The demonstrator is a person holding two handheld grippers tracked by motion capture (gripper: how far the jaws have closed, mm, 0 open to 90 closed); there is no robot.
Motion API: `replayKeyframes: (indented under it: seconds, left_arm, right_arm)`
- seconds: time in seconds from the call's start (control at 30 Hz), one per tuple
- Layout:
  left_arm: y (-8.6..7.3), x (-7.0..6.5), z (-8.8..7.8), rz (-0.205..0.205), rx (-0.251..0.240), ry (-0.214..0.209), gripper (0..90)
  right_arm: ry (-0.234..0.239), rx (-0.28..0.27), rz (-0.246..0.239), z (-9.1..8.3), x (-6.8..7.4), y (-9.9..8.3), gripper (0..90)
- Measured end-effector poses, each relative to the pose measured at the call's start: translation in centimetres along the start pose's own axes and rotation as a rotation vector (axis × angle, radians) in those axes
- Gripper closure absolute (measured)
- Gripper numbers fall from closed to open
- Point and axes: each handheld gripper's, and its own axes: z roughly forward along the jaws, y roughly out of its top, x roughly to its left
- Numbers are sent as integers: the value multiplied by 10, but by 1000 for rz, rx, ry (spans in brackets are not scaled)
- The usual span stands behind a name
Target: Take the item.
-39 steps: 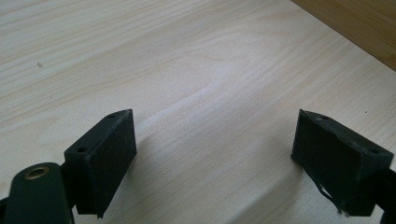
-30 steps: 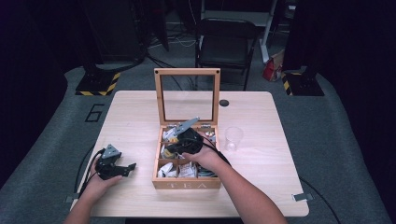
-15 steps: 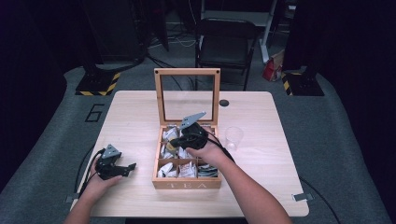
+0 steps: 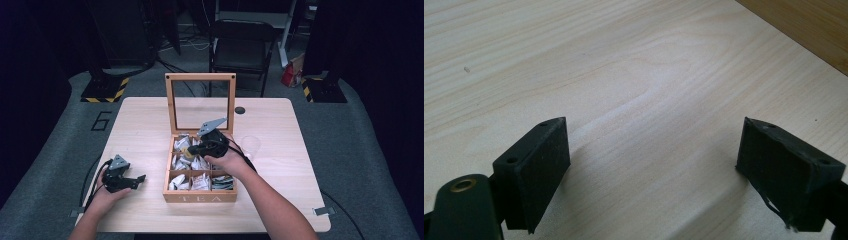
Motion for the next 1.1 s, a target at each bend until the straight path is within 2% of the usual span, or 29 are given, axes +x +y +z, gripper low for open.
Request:
replayKeyframes:
  seconds: [0.2, 0.4, 0.5, 0.83, 0.97, 1.1]
  left_arm:
    - [0, 0, 0, 1, 0, 0, 131]
    - [0, 0, 0, 0, 0, 0, 131]
    - [0, 0, 0, 1, 0, 0, 131]
    - [0, 0, 0, 0, 0, 0, 131]
    - [0, 0, 0, 1, 1, 0, 131]
    - [0, 0, 0, 0, 0, 0, 131]
  right_arm:
    - [-27, -12, 15, -16, -5, -3, 891]
    - [-56, -23, 9, -29, -13, -7, 891]
    - [-73, -31, 26, -36, -17, -9, 891]
    - [-102, -45, 45, -50, -24, -14, 892]
    - [-118, -53, 73, -56, -27, -17, 891]
    - [-131, -56, 73, -61, -31, -19, 891]
